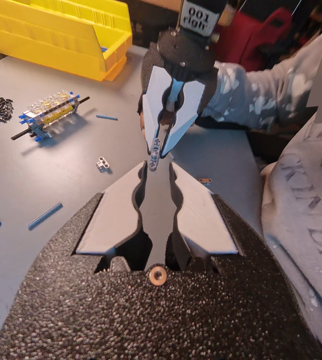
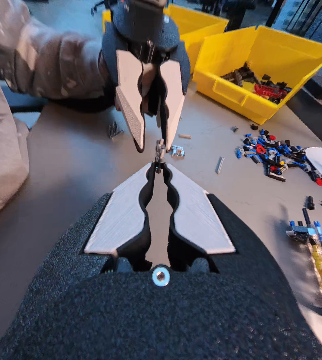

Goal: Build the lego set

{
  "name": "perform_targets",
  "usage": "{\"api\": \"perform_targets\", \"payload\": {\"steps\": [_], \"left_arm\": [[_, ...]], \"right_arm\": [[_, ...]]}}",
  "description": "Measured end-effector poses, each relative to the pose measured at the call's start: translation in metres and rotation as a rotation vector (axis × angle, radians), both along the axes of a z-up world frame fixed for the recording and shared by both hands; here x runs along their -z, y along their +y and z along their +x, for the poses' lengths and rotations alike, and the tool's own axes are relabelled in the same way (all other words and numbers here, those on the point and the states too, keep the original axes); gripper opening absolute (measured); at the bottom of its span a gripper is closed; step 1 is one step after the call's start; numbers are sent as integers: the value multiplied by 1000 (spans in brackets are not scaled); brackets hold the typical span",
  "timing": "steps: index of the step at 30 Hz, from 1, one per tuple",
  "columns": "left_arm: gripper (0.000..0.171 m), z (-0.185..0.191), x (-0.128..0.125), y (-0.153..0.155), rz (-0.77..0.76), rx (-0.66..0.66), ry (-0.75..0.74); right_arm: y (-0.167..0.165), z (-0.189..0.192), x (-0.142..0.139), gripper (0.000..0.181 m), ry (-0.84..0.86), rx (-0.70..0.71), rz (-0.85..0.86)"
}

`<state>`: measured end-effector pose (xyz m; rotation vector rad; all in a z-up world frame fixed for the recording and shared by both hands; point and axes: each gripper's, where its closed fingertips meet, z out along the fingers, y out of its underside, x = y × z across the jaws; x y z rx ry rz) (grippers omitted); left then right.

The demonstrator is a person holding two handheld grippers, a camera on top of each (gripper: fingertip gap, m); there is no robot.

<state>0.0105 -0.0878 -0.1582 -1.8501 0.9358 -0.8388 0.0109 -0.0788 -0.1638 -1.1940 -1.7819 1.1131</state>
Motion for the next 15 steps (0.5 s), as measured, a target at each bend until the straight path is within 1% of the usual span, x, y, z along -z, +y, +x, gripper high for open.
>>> {"api": "perform_targets", "payload": {"steps": [4,6,9,11,13,15], "left_arm": [[17,3,-26,0,-91,18,-287],[8,4,-34,-1,-114,34,-360],[6,4,-38,-3,-131,46,-405],[6,3,-38,-2,-151,44,-411],[5,2,-38,-2,-207,46,-454],[5,0,-38,-1,-273,52,-507]], "right_arm": [[-3,-1,-27,5,114,-10,-173],[-6,-1,-35,5,145,-23,-231],[-10,-1,-40,5,163,-39,-276],[-9,-2,-39,5,161,-33,-263],[-9,-2,-39,6,169,-27,-218],[-7,-2,-39,10,194,-8,-76]]}}
